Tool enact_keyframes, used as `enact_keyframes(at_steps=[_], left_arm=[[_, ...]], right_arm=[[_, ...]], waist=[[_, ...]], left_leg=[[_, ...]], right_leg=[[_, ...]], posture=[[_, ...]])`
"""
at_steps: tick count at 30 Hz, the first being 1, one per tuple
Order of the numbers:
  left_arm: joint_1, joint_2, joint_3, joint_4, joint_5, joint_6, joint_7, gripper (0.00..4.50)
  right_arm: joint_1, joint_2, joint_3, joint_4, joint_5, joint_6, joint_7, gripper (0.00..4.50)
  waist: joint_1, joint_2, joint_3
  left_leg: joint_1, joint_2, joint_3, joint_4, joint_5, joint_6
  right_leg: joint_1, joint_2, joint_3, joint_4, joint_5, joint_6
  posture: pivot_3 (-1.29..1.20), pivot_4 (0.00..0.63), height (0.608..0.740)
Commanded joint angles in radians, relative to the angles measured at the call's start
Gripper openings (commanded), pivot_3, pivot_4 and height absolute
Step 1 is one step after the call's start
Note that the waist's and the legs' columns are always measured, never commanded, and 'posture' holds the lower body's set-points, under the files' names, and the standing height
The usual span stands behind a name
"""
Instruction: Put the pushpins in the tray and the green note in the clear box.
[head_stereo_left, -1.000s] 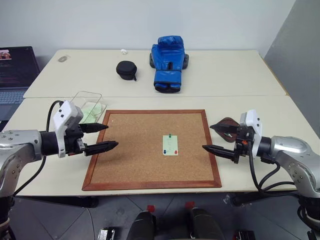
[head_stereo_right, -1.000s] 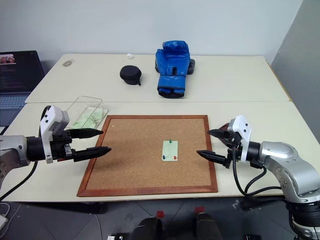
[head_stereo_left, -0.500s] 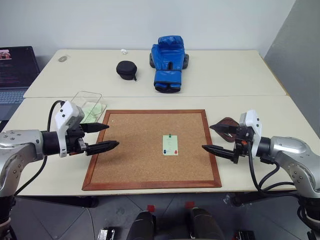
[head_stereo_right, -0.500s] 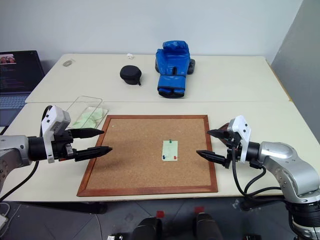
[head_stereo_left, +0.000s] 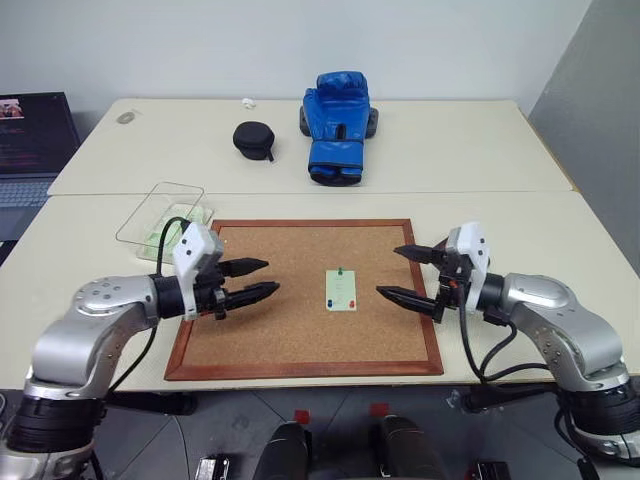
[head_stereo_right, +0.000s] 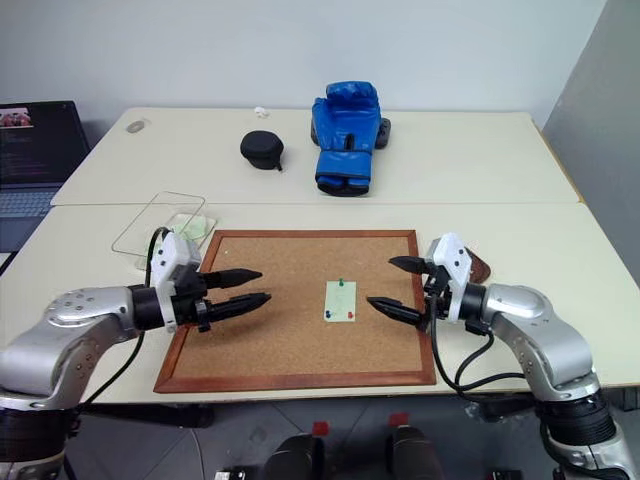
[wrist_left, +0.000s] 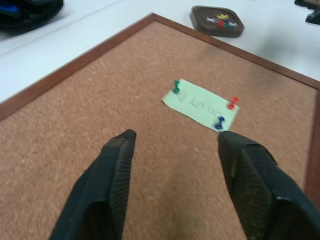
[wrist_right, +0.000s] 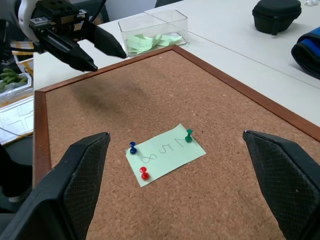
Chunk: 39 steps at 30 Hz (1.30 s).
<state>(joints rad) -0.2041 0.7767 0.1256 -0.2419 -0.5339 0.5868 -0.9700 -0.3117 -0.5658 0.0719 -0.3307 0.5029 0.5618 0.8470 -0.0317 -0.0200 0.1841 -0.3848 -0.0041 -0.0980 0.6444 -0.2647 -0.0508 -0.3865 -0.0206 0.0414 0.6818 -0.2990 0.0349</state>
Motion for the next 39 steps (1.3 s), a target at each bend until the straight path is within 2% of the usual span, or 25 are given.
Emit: enact_keyframes(at_steps=[1, 5, 6, 10, 20, 24, 33, 34, 36, 37, 39], left_arm=[[-0.016, -0.062, -0.055, 0.013, 0.042, -0.063, 0.030, 1.93], [-0.033, -0.097, -0.084, 0.049, 0.080, -0.100, 0.045, 1.21], [-0.034, -0.102, -0.091, 0.059, 0.088, -0.110, 0.043, 0.84], [-0.031, -0.117, -0.118, 0.092, 0.120, -0.144, 0.039, 0.05], [-0.003, -0.149, -0.222, 0.177, 0.210, -0.183, 0.034, 0.05], [0.012, -0.170, -0.264, 0.246, 0.257, -0.255, 0.024, 0.05], [0.013, -0.164, -0.263, 0.240, 0.258, -0.258, 0.004, 0.05], [0.015, -0.160, -0.260, 0.244, 0.264, -0.264, 0.007, 0.00], [0.017, -0.155, -0.256, 0.245, 0.267, -0.268, 0.009, 0.00], [0.019, -0.153, -0.256, 0.241, 0.265, -0.267, 0.007, 0.00], [0.024, -0.149, -0.256, 0.232, 0.262, -0.265, 0.004, 0.00]], right_arm=[[-0.053, 0.068, 0.058, 0.043, -0.051, -0.067, -0.017, 4.50], [-0.075, 0.108, 0.096, 0.090, -0.093, -0.106, -0.016, 4.50], [-0.083, 0.122, 0.108, 0.108, -0.105, -0.120, -0.018, 4.50], [-0.131, 0.185, 0.155, 0.212, -0.171, -0.193, -0.025, 4.50], [-0.191, 0.265, 0.184, 0.399, -0.257, -0.300, -0.017, 4.50], [-0.217, 0.289, 0.198, 0.482, -0.289, -0.337, -0.005, 4.50], [-0.257, 0.328, 0.194, 0.590, -0.321, -0.377, 0.003, 4.50], [-0.259, 0.331, 0.196, 0.602, -0.326, -0.381, 0.008, 4.16], [-0.262, 0.337, 0.195, 0.617, -0.328, -0.387, 0.016, 3.99], [-0.265, 0.340, 0.192, 0.625, -0.330, -0.392, 0.014, 3.69], [-0.271, 0.344, 0.189, 0.639, -0.335, -0.402, 0.013, 3.38]], waist=[[-0.001, 0.000, 0.000], [0.000, 0.000, 0.000], [0.000, 0.000, 0.000], [-0.003, 0.000, 0.000], [-0.001, 0.000, 0.000], [-0.001, 0.003, -0.002], [0.000, 0.004, -0.003], [0.000, 0.004, -0.003], [-0.001, 0.004, -0.003], [-0.001, 0.004, -0.003], [-0.001, 0.004, -0.003]], left_leg=[[0.000, 0.000, 0.000, 0.000, 0.000, 0.000], [0.000, 0.000, -0.001, 0.000, 0.000, 0.000], [0.000, 0.000, -0.001, 0.000, 0.000, 0.000], [0.001, 0.000, 0.000, 0.000, 0.000, 0.000], [0.000, -0.001, -0.001, 0.000, 0.000, 0.000], [0.003, -0.001, -0.001, 0.000, 0.000, 0.000], [0.004, -0.001, -0.001, 0.001, 0.000, 0.000], [0.004, -0.001, -0.001, 0.001, 0.000, 0.000], [0.004, -0.001, -0.001, 0.001, 0.000, 0.000], [0.004, -0.001, -0.001, 0.001, 0.000, 0.000], [0.004, -0.001, -0.001, 0.001, 0.000, 0.000]], right_leg=[[0.000, 0.000, 0.000, 0.000, 0.000, 0.000], [0.000, 0.000, -0.001, 0.000, 0.000, 0.000], [0.000, 0.000, -0.001, 0.000, 0.000, 0.000], [0.000, 0.000, 0.000, 0.001, 0.000, 0.000], [0.000, 0.000, -0.001, 0.001, 0.000, 0.000], [0.002, 0.000, 0.000, 0.001, 0.000, 0.000], [0.003, 0.000, 0.000, 0.001, 0.001, 0.000], [0.003, 0.000, -0.001, 0.001, 0.001, 0.000], [0.003, 0.000, 0.000, 0.001, 0.001, 0.000], [0.003, 0.000, 0.000, 0.002, 0.001, 0.000], [0.003, 0.000, -0.001, 0.002, 0.001, 0.000]], posture=[[0.00, 0.150, 0.740], [0.00, 0.150, 0.740], [0.00, 0.150, 0.740], [0.00, 0.150, 0.740], [0.00, 0.150, 0.740], [0.00, 0.150, 0.740], [0.00, 0.150, 0.740], [0.00, 0.150, 0.740], [0.00, 0.150, 0.740], [0.00, 0.150, 0.740], [0.00, 0.150, 0.740]])
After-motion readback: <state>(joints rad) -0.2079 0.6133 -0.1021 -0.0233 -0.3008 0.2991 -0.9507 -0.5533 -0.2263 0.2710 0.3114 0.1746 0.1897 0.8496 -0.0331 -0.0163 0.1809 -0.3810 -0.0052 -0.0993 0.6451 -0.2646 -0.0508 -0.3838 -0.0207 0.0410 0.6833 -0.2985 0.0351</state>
